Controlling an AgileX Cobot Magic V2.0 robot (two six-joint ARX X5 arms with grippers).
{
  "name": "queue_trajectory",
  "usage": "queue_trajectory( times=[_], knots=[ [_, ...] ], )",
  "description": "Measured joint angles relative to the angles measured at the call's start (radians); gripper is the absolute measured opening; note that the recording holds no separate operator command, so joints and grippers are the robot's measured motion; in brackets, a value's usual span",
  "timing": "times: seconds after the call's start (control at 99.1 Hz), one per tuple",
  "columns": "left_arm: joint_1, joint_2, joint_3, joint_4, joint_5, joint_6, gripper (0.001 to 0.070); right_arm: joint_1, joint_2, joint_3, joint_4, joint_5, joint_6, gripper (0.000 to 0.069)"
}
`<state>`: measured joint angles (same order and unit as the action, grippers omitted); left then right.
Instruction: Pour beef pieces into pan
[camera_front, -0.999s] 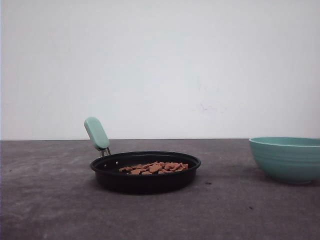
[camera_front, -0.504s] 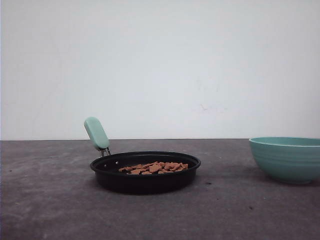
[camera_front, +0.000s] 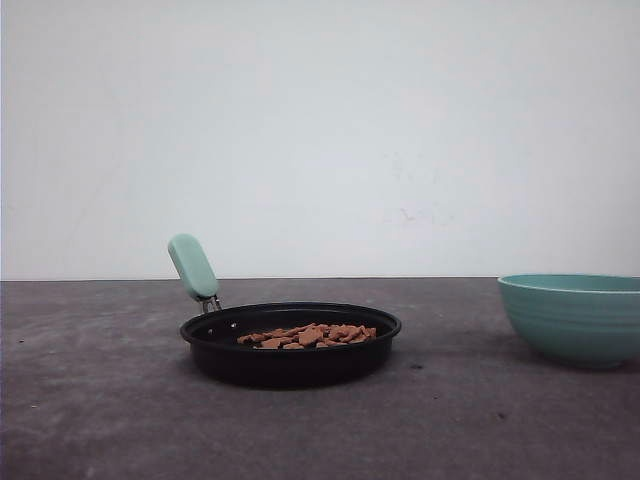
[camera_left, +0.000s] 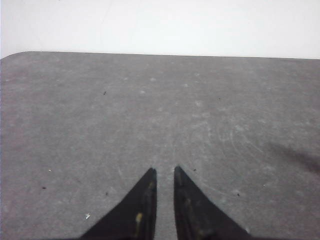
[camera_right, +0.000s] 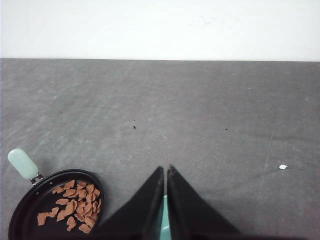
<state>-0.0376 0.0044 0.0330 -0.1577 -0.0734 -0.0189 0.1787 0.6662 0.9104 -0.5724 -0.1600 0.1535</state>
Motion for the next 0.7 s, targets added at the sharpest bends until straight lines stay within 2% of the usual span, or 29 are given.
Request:
queue_trajectory(
  times=[0.696],
  knots=[
    [0.0, 0.0, 0.0, 0.0, 0.0, 0.0, 0.0037, 0.0, -0.009, 0.0, 0.0, 0.005, -0.01, 0.0007]
  ],
)
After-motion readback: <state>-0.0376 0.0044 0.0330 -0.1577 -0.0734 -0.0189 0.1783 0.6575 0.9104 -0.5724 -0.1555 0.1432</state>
